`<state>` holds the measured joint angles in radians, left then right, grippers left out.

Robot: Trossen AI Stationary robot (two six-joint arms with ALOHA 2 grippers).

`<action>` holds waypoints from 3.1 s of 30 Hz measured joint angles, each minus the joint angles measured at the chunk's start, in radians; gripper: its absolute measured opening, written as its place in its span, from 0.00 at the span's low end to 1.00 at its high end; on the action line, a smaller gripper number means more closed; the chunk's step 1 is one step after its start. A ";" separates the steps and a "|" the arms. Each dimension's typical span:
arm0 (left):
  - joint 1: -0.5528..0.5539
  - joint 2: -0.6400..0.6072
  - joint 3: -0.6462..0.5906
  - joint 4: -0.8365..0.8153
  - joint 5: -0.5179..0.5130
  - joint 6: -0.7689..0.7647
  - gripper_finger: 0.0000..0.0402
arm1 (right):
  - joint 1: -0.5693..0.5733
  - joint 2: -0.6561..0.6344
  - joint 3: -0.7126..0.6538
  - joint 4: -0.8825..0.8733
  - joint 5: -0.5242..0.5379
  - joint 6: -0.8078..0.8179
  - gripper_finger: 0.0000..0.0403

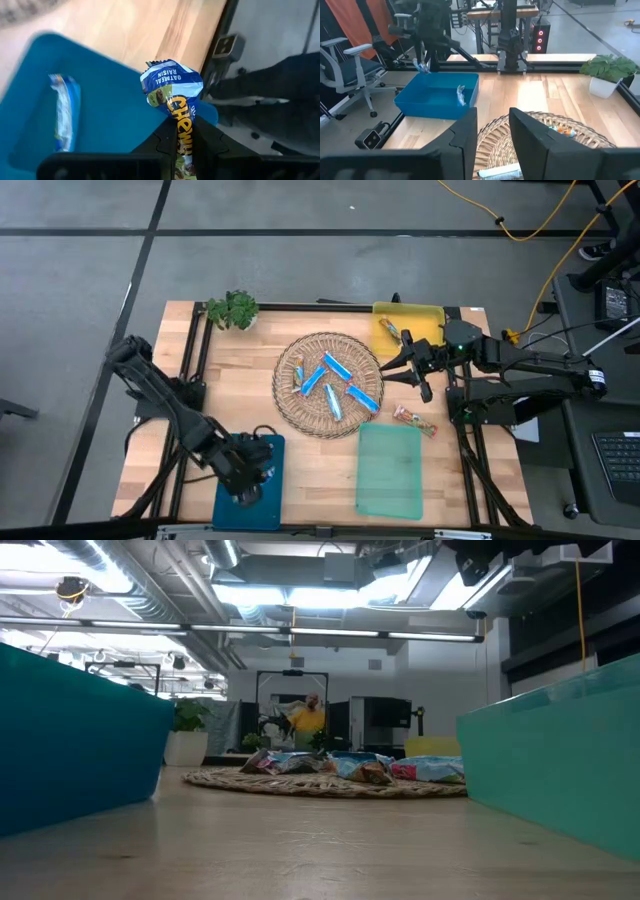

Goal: Pick and place Granola Bars by type
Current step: Put the blue granola bar into the blue bin, then put the red granola bar into the green bin

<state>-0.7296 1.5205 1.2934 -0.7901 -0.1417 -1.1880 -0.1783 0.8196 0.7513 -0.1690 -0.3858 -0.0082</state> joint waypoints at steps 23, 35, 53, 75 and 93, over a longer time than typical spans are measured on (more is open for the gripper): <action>-0.002 0.282 0.000 -0.079 0.018 -0.294 0.08 | 0.000 0.000 0.000 -0.108 0.000 -0.004 0.29; -0.003 0.340 0.000 -0.083 0.059 -0.348 0.08 | 0.000 0.000 0.000 -0.115 0.000 -0.031 0.29; -0.003 0.344 0.000 -0.082 0.068 -0.416 0.19 | 0.000 0.000 0.000 -0.156 0.000 -0.066 0.29; 0.038 0.344 0.074 -0.083 0.063 -0.385 0.28 | 0.000 0.000 0.000 -0.159 0.000 -0.076 0.29; 0.270 0.311 0.204 -0.167 -0.196 -0.002 0.26 | 0.000 0.021 0.000 -0.016 0.000 0.004 0.29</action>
<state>-0.4598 1.8320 1.4971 -0.9570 -0.3374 -1.1901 -0.1781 0.8409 0.7513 -0.1848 -0.3859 -0.0043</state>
